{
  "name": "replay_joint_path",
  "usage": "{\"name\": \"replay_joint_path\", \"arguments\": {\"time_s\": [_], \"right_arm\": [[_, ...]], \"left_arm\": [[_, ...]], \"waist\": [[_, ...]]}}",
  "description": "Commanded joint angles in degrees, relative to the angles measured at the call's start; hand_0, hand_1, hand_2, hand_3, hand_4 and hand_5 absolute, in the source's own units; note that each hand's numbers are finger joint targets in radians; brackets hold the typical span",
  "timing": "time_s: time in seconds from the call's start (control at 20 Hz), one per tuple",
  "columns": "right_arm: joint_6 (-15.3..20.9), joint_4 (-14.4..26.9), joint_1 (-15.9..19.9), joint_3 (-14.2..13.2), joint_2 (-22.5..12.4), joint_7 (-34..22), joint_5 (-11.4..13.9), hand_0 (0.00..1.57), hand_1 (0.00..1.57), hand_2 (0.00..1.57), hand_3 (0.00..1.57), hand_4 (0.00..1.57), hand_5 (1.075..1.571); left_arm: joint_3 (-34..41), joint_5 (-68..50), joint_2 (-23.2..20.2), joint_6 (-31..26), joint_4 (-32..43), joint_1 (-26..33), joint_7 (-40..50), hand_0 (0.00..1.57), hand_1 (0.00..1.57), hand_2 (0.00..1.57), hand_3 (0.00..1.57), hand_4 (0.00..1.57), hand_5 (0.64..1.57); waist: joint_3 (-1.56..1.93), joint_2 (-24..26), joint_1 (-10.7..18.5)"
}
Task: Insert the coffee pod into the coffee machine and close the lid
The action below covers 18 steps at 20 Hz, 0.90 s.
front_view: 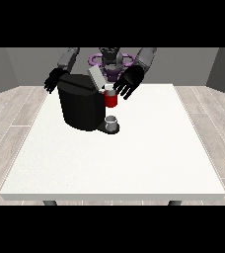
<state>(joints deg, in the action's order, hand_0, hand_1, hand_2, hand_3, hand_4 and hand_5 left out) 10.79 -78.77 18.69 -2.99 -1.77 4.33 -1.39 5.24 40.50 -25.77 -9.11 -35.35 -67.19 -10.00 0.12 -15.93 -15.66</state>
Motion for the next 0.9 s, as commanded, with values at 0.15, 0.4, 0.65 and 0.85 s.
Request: {"name": "replay_joint_path", "arguments": {"time_s": [0.15, 0.4, 0.65, 0.85], "right_arm": [[-2.73, 0.34, -1.96, 0.81, -1.45, 0.67, -0.02, 0.0, 0.0, 0.0, 0.0, 0.34, 1.571], [-0.98, 2.3, -2.19, -0.91, -0.54, 2.46, -0.59, 0.0, 0.0, 0.0, 0.0, 0.42, 1.571], [0.81, 3.22, -1.75, -0.65, 1.12, 1.72, -0.38, 0.0, 0.0, 0.0, 0.0, 0.38, 1.571], [-2.72, 4.1, -5.62, -2.15, -0.36, 4.41, -2.83, 0.0, 0.0, 0.0, 0.0, 0.39, 1.571]], "left_arm": [[-1.89, 2.92, -0.51, -1.34, 1.22, -0.16, 1.82, 0.0, 0.0, 0.0, 0.0, 0.0, 1.571], [-1.97, 2.81, -0.5, -3.68, 0.18, 0.44, 0.86, 0.0, 0.0, 0.0, 0.0, 0.0, 1.571], [-2.95, 3.68, 2.01, -3.01, -0.76, 2.15, 1.18, 0.0, 0.0, 0.0, 0.0, 0.0, 1.571], [-2.85, 3.54, 2.91, -2.49, -2.01, 5.06, 0.53, 0.0, 0.0, 0.0, 0.0, 0.0, 1.571]], "waist": [[-0.1, 0.53, -2.49], [-0.09, 2.6, 0.54], [-0.11, 4.58, 2.59], [-0.1, 6.78, 3.29]]}}
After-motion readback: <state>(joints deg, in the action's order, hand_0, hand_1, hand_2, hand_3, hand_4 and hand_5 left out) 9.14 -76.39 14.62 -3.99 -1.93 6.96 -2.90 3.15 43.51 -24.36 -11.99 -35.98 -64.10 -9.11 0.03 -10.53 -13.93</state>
